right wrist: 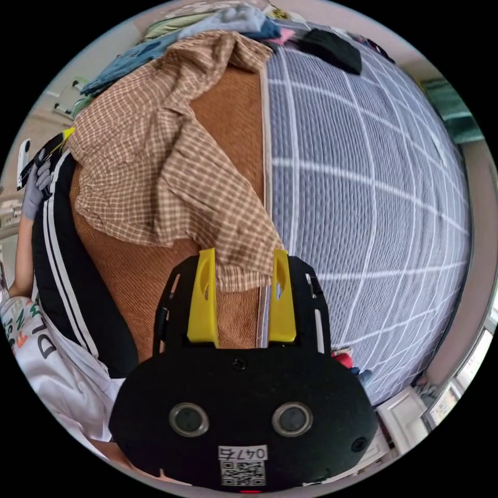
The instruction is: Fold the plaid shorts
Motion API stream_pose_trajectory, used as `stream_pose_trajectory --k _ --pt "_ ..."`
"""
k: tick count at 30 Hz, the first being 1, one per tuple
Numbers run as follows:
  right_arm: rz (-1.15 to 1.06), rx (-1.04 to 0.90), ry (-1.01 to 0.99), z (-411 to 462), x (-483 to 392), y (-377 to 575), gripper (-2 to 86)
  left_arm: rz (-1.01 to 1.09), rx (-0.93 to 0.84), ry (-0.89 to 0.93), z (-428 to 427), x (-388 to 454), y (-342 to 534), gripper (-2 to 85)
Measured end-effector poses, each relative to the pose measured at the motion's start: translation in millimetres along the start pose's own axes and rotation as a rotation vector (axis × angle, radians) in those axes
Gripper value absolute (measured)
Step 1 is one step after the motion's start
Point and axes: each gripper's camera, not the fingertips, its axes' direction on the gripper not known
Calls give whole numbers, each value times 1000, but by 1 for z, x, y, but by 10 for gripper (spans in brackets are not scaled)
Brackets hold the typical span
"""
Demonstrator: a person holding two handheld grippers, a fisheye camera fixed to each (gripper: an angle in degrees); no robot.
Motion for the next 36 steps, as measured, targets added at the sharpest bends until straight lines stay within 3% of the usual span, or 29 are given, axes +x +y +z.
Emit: stream_pose_trajectory --k 4,5,9,11,14,16,18,20,22,24,26,28,32,36 --pt "-25 -52 -56 22 0 -4 69 13 9 12 2 -1 13 37" --pt "-88 -79 -26 21 -10 -12 16 18 12 15 2 -2 16 37" --pt "-209 -180 196 -4 -32 -45 -6 36 30 41 2 -2 25 38" --pt "-185 -23 411 -60 -40 -61 -8 76 48 74 2 1 32 38" --pt "-102 335 467 -149 -49 -53 -6 132 44 94 4 8 37 38" --pt "-62 446 483 -178 -48 -45 -1 156 26 94 8 12 39 38" --pt "-18 452 515 -180 -39 -44 19 164 13 77 11 14 40 38" --pt "59 284 575 -143 -16 -54 96 161 1 78 14 13 41 38" --pt "102 129 539 -109 -3 -52 122 141 0 85 15 9 42 38" --pt "92 246 393 -100 -16 -26 113 115 5 93 15 4 43 38" --pt "-89 432 176 -91 -67 9 87 82 9 115 16 -4 44 39" --pt "-273 466 110 -75 -121 24 77 65 8 122 17 -8 43 38" --pt "-637 535 42 -38 -238 45 70 61 -4 123 20 -8 41 37" --pt "-727 501 90 -4 -281 27 75 62 -2 125 18 -8 40 37"
